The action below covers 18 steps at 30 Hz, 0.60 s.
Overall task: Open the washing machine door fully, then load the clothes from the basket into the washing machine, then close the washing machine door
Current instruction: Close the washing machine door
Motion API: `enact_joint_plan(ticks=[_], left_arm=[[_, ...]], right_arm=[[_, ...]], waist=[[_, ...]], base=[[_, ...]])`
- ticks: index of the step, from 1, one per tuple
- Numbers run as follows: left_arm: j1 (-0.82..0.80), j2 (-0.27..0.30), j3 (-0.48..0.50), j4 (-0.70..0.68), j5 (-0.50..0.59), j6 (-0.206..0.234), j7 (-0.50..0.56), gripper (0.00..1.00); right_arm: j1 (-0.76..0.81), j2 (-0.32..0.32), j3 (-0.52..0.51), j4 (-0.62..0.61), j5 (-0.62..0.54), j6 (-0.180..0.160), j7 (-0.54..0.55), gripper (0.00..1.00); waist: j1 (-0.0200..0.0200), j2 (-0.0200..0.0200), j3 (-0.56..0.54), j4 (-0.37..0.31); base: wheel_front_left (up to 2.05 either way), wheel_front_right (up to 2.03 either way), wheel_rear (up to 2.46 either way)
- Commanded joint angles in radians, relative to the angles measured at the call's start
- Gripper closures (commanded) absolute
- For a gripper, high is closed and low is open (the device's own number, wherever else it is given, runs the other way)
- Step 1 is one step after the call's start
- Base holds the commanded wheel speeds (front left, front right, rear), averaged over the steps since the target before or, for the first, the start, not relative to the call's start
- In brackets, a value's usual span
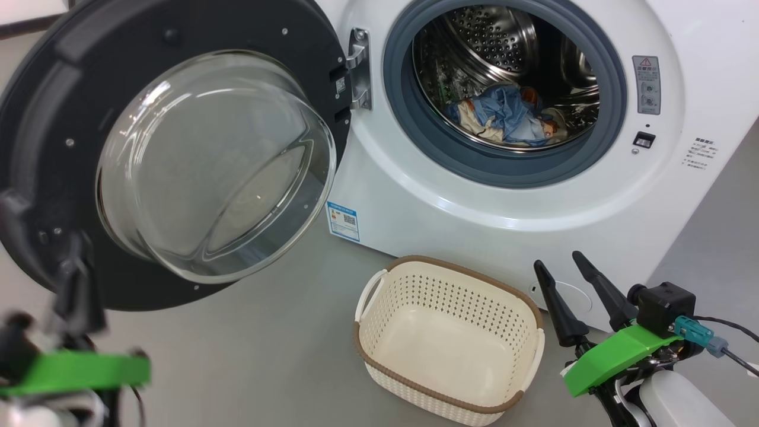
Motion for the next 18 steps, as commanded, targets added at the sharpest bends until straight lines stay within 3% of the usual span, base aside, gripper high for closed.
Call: enact_joint_plan(ticks=[1,6,10,18], left_arm=[[-0.071,0.048,0.049,-0.049,-0.004,-0.004,-0.004,1.00],[-0.176,0.132,0.107,-0.141,-0.031,-0.020,0.056,1.00],[-0.272,0.166,0.189,-0.134,-0.136,-0.049,0.092,1.00],[-0.447,0.187,0.450,0.155,-0.503,-0.124,0.152,1.00]], right_arm=[[-0.008,-0.012,0.010,-0.024,0.008,0.004,-0.008,0.00],[-0.007,-0.012,0.010,-0.027,0.004,0.004,-0.008,0.00],[-0.010,-0.021,0.011,-0.030,0.002,0.004,-0.008,0.00],[-0.034,-0.063,0.027,-0.028,0.000,0.004,-0.008,0.00]], waist=[[0.0000,0.0000,-0.001,-0.002],[0.0000,0.0000,0.003,-0.023],[0.0000,0.0000,0.015,-0.046],[0.0000,0.0000,0.067,-0.101]], base=[[0.00,0.00,0.00],[0.00,0.00,0.00],[0.00,0.00,0.00],[0.00,0.00,0.00]])
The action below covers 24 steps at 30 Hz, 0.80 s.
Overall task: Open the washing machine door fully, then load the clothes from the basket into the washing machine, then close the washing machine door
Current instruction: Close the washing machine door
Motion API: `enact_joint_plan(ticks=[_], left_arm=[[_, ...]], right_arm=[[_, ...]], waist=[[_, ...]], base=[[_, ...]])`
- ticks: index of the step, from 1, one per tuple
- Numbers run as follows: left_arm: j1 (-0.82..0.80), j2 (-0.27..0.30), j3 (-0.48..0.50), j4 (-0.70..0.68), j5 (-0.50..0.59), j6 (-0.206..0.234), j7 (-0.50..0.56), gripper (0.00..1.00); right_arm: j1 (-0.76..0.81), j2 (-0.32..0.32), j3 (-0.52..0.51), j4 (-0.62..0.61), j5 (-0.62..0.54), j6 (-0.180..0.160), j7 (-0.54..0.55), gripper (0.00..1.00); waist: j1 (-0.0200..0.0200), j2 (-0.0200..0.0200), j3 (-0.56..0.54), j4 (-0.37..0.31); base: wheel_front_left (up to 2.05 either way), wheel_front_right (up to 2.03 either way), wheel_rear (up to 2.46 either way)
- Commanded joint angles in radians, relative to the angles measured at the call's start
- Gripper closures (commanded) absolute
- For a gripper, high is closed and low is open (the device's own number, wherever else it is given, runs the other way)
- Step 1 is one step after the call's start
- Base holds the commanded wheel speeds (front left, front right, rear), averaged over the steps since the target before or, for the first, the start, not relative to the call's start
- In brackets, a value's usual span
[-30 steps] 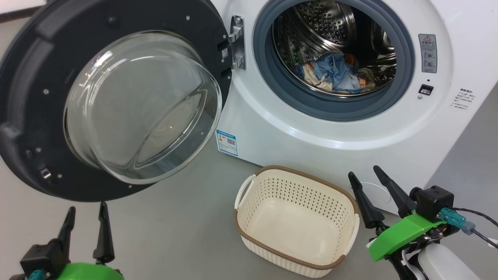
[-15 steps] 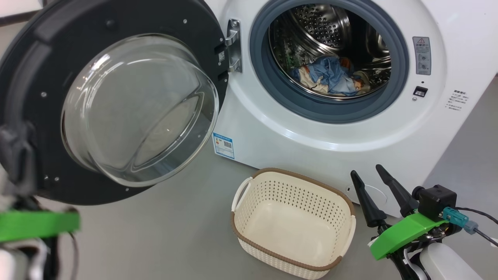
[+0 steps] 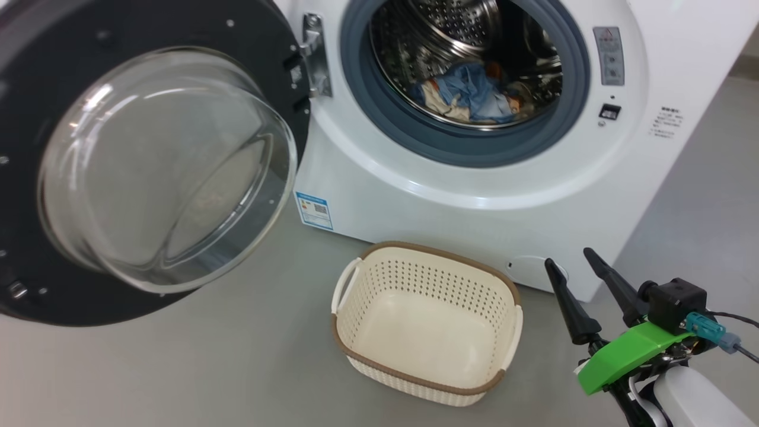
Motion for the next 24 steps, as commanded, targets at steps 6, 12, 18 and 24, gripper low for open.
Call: enact_joint_plan(ticks=[6,12,18,24], left_arm=[[-0.135,0.114,0.189,0.271,-0.199,-0.043,0.064,1.00],[-0.176,0.154,0.306,0.499,-0.320,-0.073,0.084,1.00],[-0.167,0.191,0.356,0.640,-0.378,-0.100,0.124,1.00],[-0.162,0.207,0.366,0.704,-0.403,-0.107,0.165,1.00]], right_arm=[[-0.059,-0.057,0.035,-0.020,0.000,0.004,-0.008,0.00],[-0.085,-0.102,0.037,-0.025,-0.001,0.004,-0.006,0.00],[-0.090,-0.133,0.031,-0.046,-0.003,0.004,0.010,0.00],[-0.093,-0.150,0.021,-0.073,-0.010,0.004,0.026,0.00]], waist=[[-0.0001,0.0000,0.066,-0.061],[-0.0001,0.0000,0.105,-0.100],[-0.0001,0.0000,0.140,-0.139],[-0.0001,0.0000,0.166,-0.164]], base=[[0.00,0.00,0.00],[0.00,0.00,0.00],[0.00,0.00,0.00],[0.00,0.00,0.00]])
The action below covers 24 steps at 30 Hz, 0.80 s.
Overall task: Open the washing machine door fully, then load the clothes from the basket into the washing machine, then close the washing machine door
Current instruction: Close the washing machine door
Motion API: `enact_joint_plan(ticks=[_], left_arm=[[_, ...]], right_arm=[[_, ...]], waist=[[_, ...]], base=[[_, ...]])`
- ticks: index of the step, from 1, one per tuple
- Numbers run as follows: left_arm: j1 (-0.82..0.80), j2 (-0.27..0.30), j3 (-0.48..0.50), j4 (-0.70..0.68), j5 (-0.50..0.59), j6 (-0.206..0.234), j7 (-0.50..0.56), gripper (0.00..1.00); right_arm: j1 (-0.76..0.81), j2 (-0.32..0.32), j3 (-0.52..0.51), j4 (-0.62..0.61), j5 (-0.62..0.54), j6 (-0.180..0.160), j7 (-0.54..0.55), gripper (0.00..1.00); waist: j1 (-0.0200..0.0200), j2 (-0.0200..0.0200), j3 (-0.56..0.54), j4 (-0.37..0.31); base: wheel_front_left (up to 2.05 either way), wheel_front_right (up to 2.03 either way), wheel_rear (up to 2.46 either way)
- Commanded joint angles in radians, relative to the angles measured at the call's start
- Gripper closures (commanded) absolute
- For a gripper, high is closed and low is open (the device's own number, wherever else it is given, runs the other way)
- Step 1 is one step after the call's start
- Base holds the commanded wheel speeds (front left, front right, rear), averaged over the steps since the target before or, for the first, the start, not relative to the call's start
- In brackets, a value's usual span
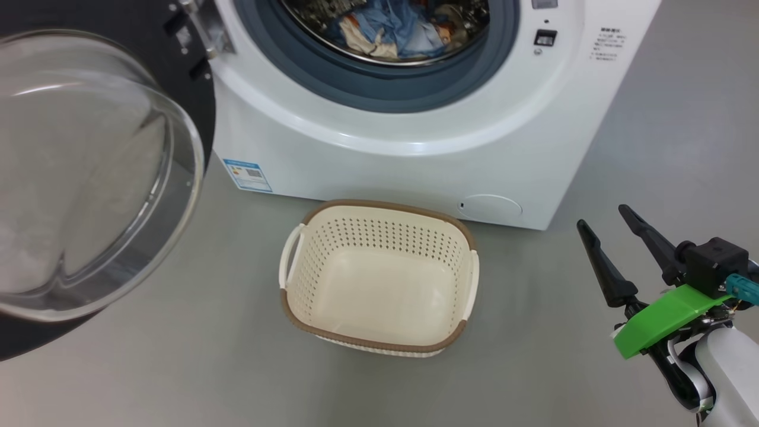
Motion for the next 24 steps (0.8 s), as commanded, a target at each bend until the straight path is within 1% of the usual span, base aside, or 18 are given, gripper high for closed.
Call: enact_joint_plan(ticks=[1,5,10,17,21,24], left_arm=[[-0.011,0.081,0.009,-0.012,-0.007,-0.011,0.019,1.00],[-0.014,0.090,0.001,0.032,-0.012,-0.012,0.054,1.00],[-0.015,0.108,0.005,0.087,-0.017,-0.013,0.069,1.00],[0.000,0.097,-0.012,0.128,-0.016,-0.013,0.120,1.00],[0.008,0.085,-0.032,0.135,-0.014,-0.013,0.183,1.00],[0.013,0.070,-0.060,0.147,-0.010,-0.013,0.271,1.00]], right_arm=[[-0.021,-0.022,0.005,-0.030,-0.006,0.004,0.004,0.00],[-0.017,-0.025,-0.003,-0.044,-0.010,0.004,0.011,0.00],[-0.013,-0.027,-0.013,-0.054,-0.015,0.004,0.016,0.00],[-0.005,-0.028,-0.018,-0.056,-0.018,0.004,0.024,0.00],[-0.001,-0.025,-0.017,-0.054,-0.020,0.004,0.027,0.00],[0.005,-0.020,-0.015,-0.051,-0.018,0.004,0.026,0.00]], waist=[[-0.0001,0.0000,0.024,-0.022],[-0.0001,0.0000,0.033,-0.033],[-0.0001,0.0000,0.039,-0.043],[-0.0001,0.0000,0.028,-0.041],[-0.0001,0.0000,0.015,-0.036],[-0.0001,0.0000,0.000,-0.030]], base=[[0.00,0.00,0.00],[0.00,0.00,0.00],[0.00,0.00,0.00],[0.00,0.00,0.00],[0.00,0.00,0.00],[0.00,0.00,0.00]])
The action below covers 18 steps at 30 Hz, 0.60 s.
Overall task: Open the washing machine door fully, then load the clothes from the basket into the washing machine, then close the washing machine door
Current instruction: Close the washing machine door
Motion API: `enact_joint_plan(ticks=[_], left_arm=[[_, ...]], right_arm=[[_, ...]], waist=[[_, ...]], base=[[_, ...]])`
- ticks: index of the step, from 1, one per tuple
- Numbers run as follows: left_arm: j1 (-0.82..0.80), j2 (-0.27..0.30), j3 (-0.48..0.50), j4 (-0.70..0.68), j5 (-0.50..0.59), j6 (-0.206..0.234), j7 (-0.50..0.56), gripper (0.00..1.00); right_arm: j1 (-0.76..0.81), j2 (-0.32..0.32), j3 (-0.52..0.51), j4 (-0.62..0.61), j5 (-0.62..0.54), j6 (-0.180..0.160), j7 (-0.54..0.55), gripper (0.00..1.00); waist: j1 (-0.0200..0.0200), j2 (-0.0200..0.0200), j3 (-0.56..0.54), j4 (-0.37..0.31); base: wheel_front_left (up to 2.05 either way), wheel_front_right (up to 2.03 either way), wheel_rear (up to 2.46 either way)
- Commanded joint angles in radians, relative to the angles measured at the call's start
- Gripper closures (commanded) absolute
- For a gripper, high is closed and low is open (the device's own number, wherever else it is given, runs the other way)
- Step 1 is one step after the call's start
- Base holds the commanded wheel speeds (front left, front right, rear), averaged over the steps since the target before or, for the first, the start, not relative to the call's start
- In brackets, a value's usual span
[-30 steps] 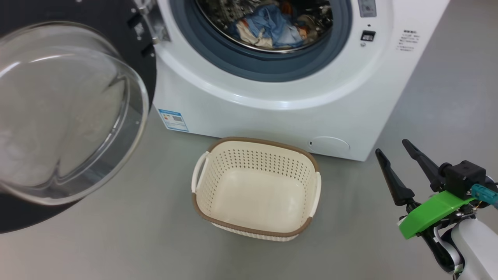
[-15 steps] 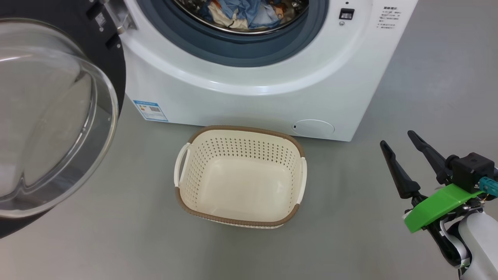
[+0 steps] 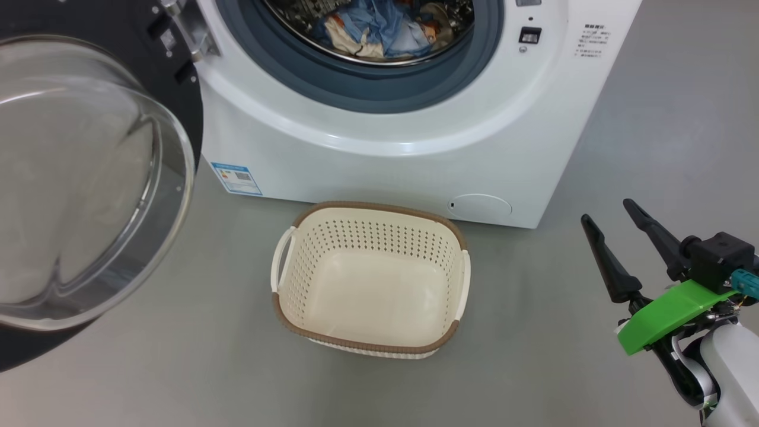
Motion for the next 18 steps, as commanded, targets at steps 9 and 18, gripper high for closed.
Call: enact_joint_plan(ticks=[9,18], left_arm=[[0.057,0.003,-0.068,-0.051,0.001,-0.008,0.232,1.00],[0.131,-0.038,-0.081,-0.145,-0.036,-0.008,0.392,1.00]], right_arm=[[0.022,0.015,0.030,0.006,0.008,0.004,-0.013,0.00],[0.031,0.043,0.043,0.034,0.022,0.004,-0.035,0.00]], waist=[[0.0000,0.0000,-0.061,0.022],[0.0000,0.0000,-0.091,0.055]], base=[[0.00,0.00,0.00],[0.00,0.00,0.00]])
